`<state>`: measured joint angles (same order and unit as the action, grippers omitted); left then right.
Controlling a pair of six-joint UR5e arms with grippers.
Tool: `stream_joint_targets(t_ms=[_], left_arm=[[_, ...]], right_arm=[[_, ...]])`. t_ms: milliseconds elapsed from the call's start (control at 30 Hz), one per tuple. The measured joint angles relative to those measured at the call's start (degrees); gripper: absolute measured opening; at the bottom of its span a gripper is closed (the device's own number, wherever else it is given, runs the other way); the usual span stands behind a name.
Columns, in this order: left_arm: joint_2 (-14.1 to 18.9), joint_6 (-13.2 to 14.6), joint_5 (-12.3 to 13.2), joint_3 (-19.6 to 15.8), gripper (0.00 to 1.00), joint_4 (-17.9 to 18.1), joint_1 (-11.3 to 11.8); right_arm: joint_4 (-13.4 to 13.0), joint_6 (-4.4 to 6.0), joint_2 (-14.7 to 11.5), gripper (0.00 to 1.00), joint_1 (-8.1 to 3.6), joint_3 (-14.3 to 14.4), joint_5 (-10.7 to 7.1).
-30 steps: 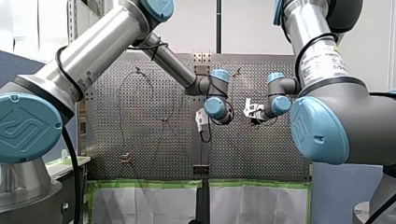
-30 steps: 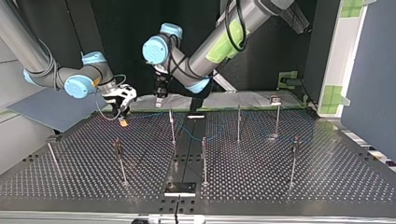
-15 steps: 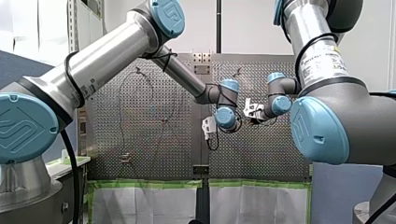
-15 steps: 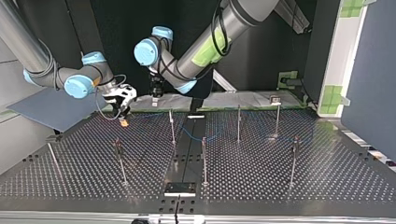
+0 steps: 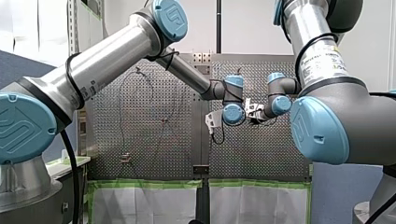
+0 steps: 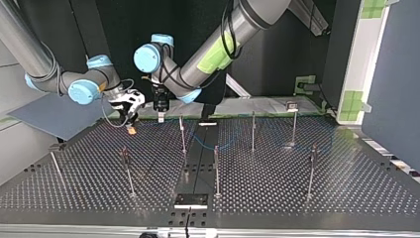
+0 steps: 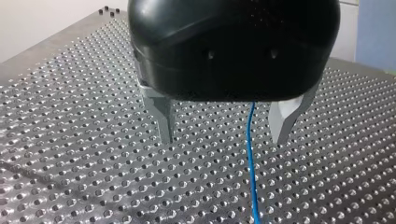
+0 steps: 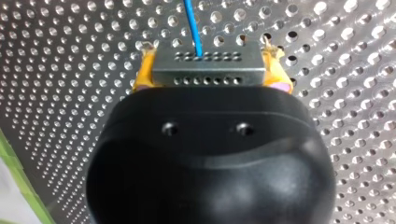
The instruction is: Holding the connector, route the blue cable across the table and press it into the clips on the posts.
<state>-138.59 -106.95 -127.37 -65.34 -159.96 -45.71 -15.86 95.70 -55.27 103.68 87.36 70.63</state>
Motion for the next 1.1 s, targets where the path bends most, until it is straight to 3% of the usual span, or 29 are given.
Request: stream_joint_targets(t_ms=[600, 1033, 1067, 1100], left_arm=[[-7.79, 0.87, 1.19, 7.85, 1.00, -1.45, 1.37], [-8.46, 1.18, 0.08, 8.74, 1.00, -3.27, 1.24], [-8.46, 1.22, -0.12, 8.74, 0.93, -3.39, 1.23], [-8.47, 1.35, -0.45, 8.75, 0.93, -3.51, 1.20]], right_arm=[[0.03, -0.15, -0.03, 0.00, 0.13, -0.02, -0.03], [0.03, -0.05, -0.05, 0.00, 0.17, -0.01, -0.04], [0.03, -0.05, -0.06, 0.00, 0.17, -0.02, -0.04], [0.03, -0.04, -0.06, 0.00, 0.17, -0.02, -0.04]])
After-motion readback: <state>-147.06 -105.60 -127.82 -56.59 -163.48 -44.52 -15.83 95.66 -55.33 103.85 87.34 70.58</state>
